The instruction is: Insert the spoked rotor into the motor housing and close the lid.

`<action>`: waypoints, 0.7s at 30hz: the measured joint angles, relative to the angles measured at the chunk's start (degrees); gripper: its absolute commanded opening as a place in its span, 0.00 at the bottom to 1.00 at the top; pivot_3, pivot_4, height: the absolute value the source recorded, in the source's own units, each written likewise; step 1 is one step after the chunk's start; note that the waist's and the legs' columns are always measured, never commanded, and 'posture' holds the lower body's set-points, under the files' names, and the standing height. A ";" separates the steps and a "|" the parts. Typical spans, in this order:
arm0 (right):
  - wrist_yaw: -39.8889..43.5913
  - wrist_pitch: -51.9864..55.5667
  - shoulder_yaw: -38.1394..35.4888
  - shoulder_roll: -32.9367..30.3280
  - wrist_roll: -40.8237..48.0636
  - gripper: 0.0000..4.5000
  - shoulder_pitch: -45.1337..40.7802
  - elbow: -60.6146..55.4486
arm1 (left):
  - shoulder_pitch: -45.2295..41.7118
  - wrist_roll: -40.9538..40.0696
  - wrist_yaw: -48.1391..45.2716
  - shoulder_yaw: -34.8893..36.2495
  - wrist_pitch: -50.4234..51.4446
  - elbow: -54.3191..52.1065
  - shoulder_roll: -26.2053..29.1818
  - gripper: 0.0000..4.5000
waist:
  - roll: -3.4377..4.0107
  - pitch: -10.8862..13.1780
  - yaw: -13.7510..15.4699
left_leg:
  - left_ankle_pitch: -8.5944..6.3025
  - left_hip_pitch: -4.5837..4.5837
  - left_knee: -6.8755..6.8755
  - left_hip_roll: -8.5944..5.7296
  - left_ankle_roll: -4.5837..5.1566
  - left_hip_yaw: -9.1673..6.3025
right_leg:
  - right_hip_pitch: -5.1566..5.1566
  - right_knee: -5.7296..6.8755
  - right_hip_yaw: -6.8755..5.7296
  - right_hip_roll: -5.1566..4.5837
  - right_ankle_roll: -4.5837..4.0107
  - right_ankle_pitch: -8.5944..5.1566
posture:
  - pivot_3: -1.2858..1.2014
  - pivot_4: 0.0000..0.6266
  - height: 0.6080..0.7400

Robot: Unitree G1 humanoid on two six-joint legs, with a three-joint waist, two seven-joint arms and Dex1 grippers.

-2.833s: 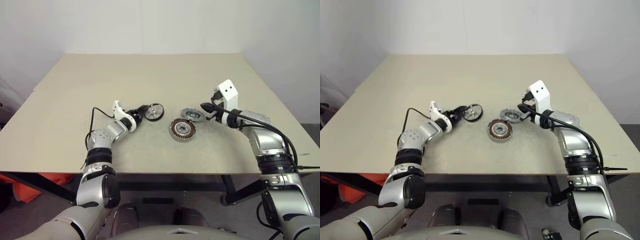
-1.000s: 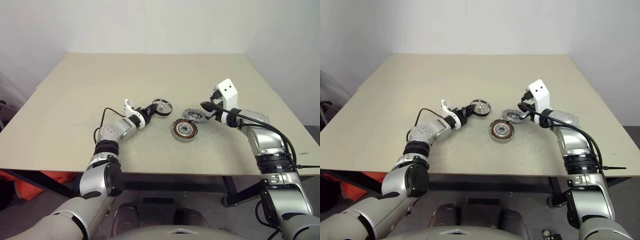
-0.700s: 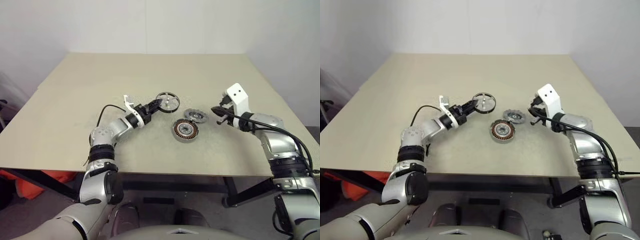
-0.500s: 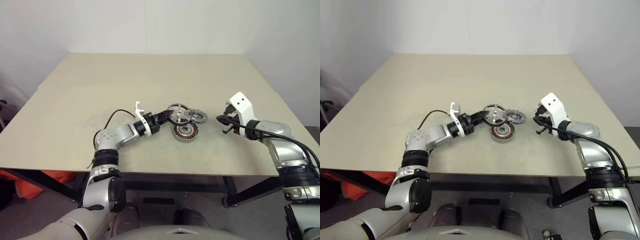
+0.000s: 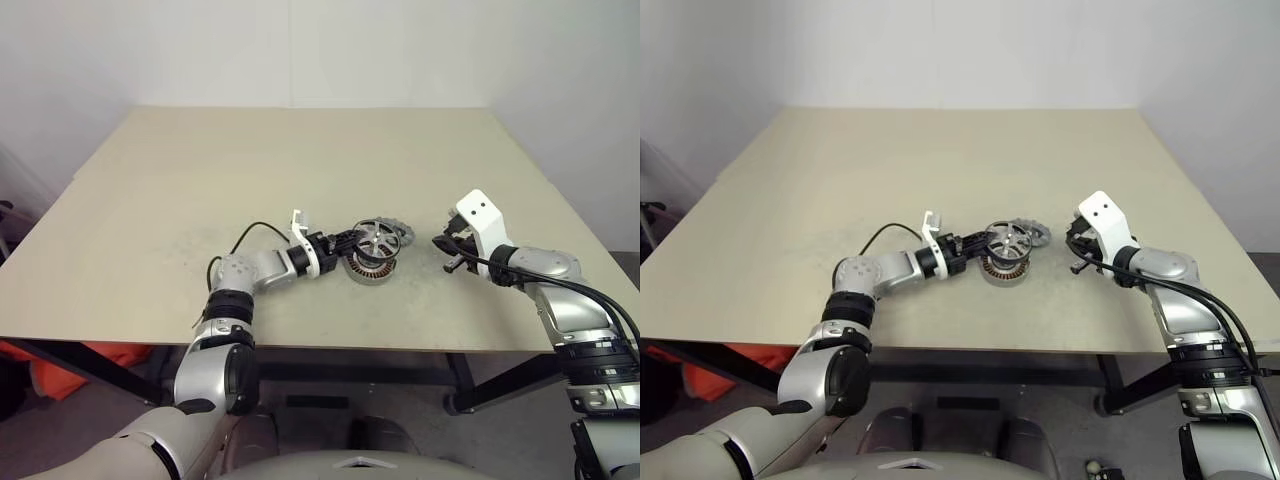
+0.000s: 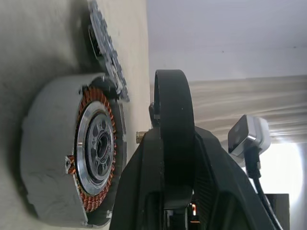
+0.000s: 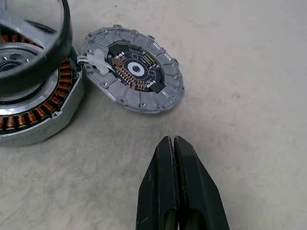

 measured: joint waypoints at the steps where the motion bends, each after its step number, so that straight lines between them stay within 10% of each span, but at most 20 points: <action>1: -0.11 0.14 0.00 0.09 0.00 0.00 0.01 -0.01 | -0.01 0.19 -0.16 -0.39 -0.06 0.32 -0.11 0.12 | 0.00 0.00 0.00 | 0.00 0.00 0.00 0.00 0.00 0.00 | 0.00 0.00 0.00 0.00 0.00 0.00 | 0.52 0.00 1.00; 21: -1.13 0.82 -0.03 1.22 0.03 0.00 -0.59 0.00 | -0.02 3.18 -1.29 -1.35 -1.47 1.65 0.42 0.12 | 0.01 -0.01 -0.01 | 0.01 0.01 0.01 0.00 -0.01 0.00 | 0.00 0.01 0.00 -0.01 -0.02 0.01 | 0.52 0.00 1.00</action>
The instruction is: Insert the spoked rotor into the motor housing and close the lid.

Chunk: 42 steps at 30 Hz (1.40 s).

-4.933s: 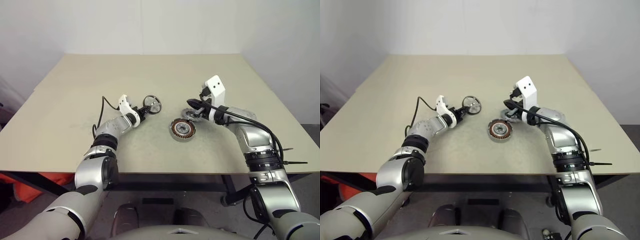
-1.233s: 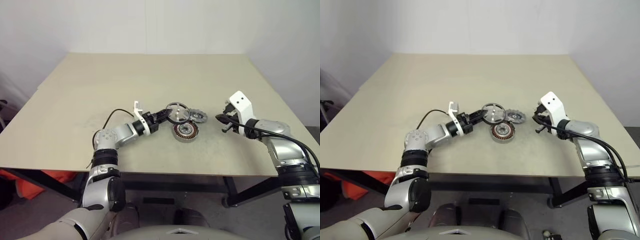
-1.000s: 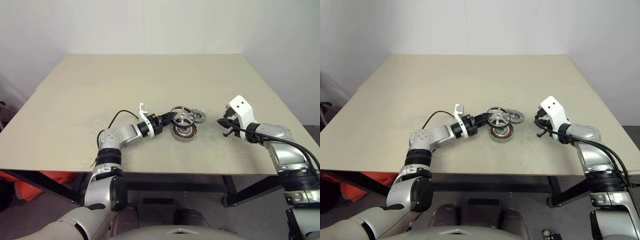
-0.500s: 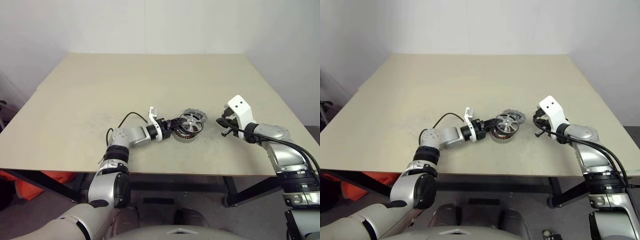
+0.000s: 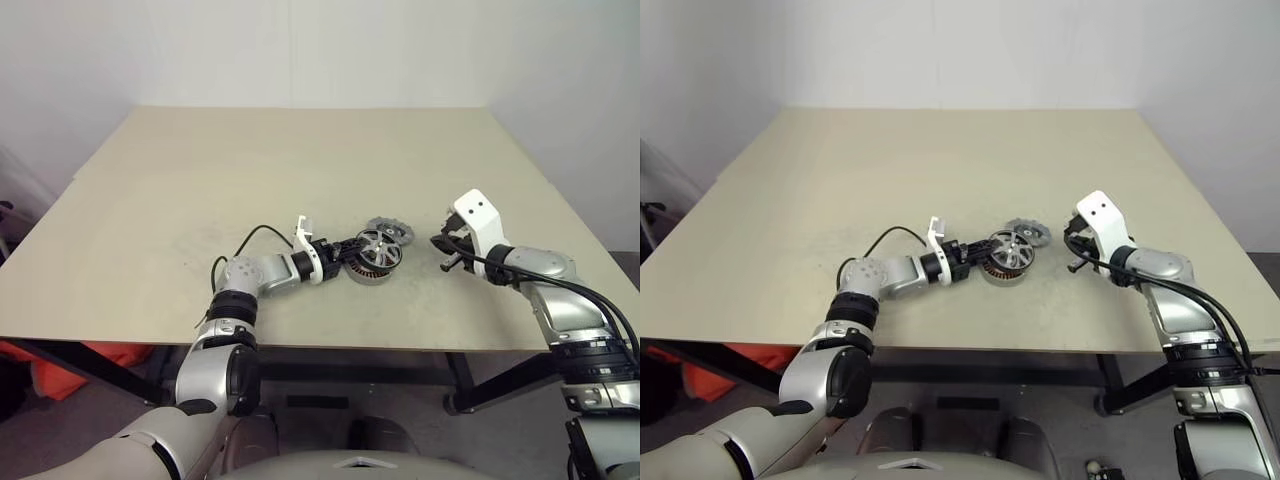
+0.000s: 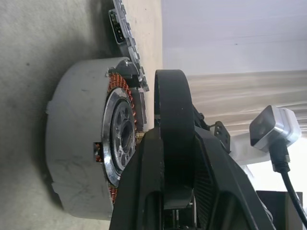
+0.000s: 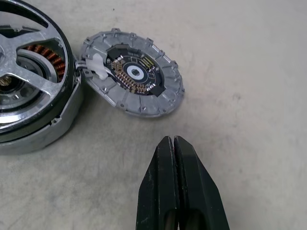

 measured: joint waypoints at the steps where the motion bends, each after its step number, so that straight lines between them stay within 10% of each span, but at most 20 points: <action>1: 0.00 0.00 0.00 0.07 0.00 0.00 -0.04 0.00 | 0.00 0.17 -0.03 0.01 -0.16 0.04 0.03 0.12 | 0.00 0.00 0.00 | 0.00 0.00 0.00 0.00 0.00 0.00 | 0.00 0.00 0.00 0.00 0.00 0.00 | 0.52 0.00 1.00; 8: -0.08 0.00 0.00 0.52 0.00 0.00 -0.06 0.00 | 0.00 1.02 -0.61 -0.02 -1.35 1.04 0.17 0.12 | 0.00 0.00 0.01 | 0.00 0.00 0.00 0.00 0.00 0.00 | 0.00 0.00 0.00 0.00 -0.02 0.01 | 0.52 0.00 1.00; 14: -0.07 0.03 0.00 0.70 0.00 0.00 -0.06 0.00 | -0.30 1.75 -2.90 -0.64 -2.16 0.82 0.19 0.54 | 0.01 -0.01 0.04 | 0.00 0.15 0.00 -0.01 0.00 0.00 | 0.16 0.00 0.00 -0.02 0.00 0.00 | 0.52 0.00 1.00; 42: 1.54 2.84 0.16 6.58 5.44 0.00 -2.31 -5.67 | 7.10 4.24 0.96 -4.98 -7.01 -24.45 6.70 0.54 | 0.03 -0.01 -0.12 | 0.00 0.27 -0.08 0.02 -0.01 0.00 | 0.20 0.00 0.00 0.00 0.19 -0.12 | 0.52 0.00 1.00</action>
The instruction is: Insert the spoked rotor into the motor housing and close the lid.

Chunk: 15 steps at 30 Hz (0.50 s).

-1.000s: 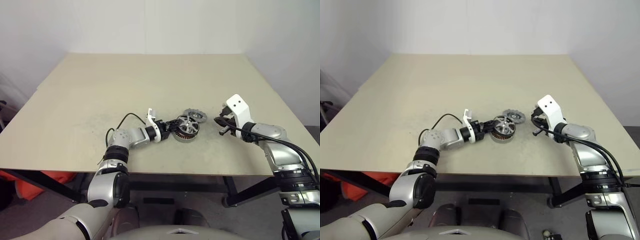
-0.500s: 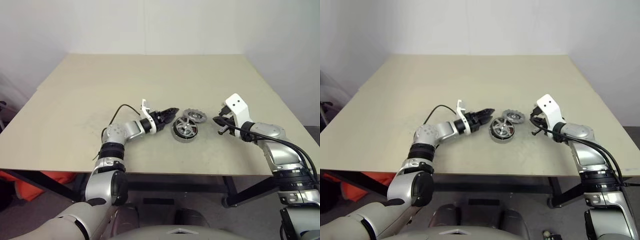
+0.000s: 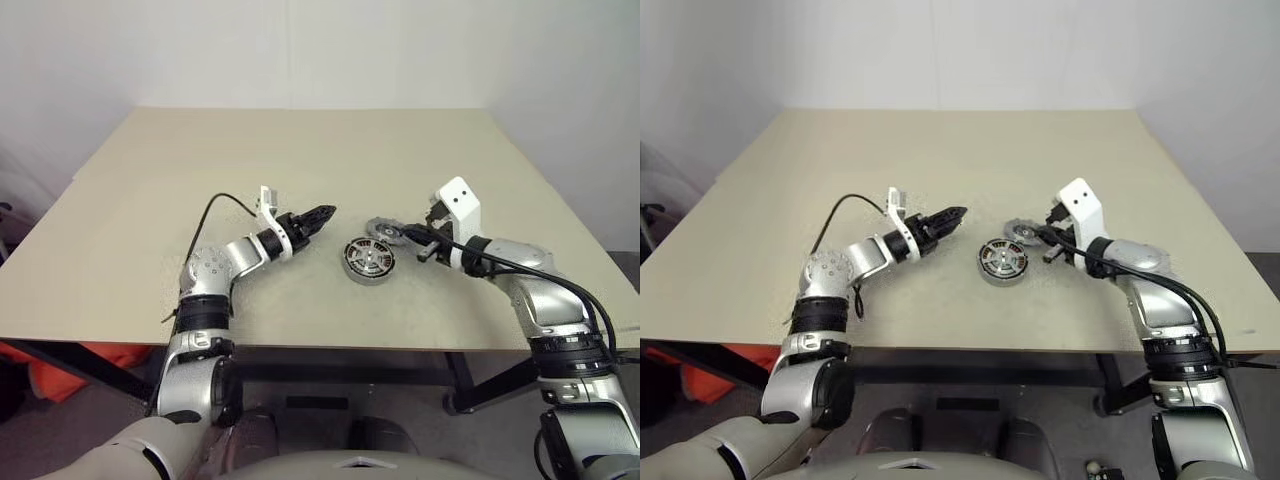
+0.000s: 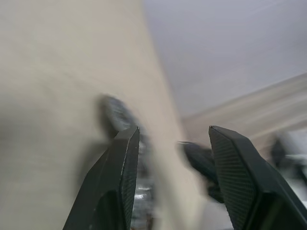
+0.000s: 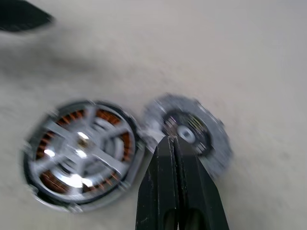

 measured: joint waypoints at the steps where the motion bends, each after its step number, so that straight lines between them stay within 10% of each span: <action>1: -0.16 0.21 0.34 0.65 0.01 0.00 0.01 -0.32 | 1.32 2.44 -0.46 -2.16 -2.69 -1.36 1.08 0.54 | 0.00 0.00 -0.04 | 0.00 0.00 -0.01 0.00 -0.01 0.00 | 0.00 0.00 0.01 0.00 0.12 -0.07 | 0.52 0.00 1.00; 15: -1.17 -0.94 5.95 7.51 -1.17 0.00 1.48 3.51 | 8.31 11.77 -1.35 -9.00 -13.38 -8.37 5.29 0.54 | 0.07 -0.05 -0.17 | 0.02 0.09 -0.04 -0.03 -0.07 0.04 | 0.04 0.03 0.08 -0.01 0.15 -0.09 | 0.52 0.00 1.00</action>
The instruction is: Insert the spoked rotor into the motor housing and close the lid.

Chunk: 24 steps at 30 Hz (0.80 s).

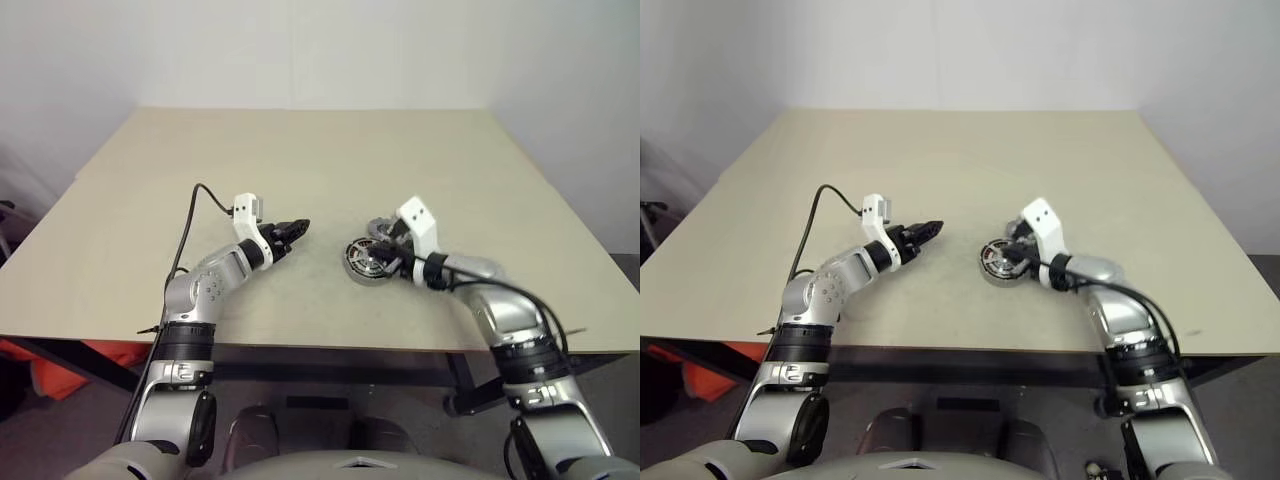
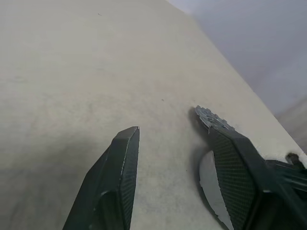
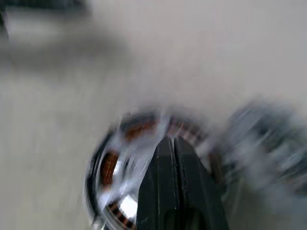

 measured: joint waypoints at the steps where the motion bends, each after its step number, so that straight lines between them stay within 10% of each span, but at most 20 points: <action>1: -0.05 -0.09 -0.01 -0.01 -0.08 0.00 -0.01 0.00 | 0.00 -0.02 0.05 -0.01 -0.01 -0.16 -0.09 0.54 | -0.02 -0.01 -0.01 | 0.00 0.03 0.00 0.02 0.00 0.00 | 0.02 0.00 0.00 0.01 0.00 0.00 | 0.52 0.00 1.00; 24: 0.57 -5.88 -0.46 -0.39 -1.46 0.00 -3.04 8.62 | 0.81 1.91 0.56 -1.26 -1.14 -0.20 0.13 0.54 | -0.02 -0.04 -0.06 | 0.02 0.05 0.00 0.04 -0.03 0.01 | 0.00 0.05 0.01 0.03 -0.08 0.04 | 0.52 0.00 1.00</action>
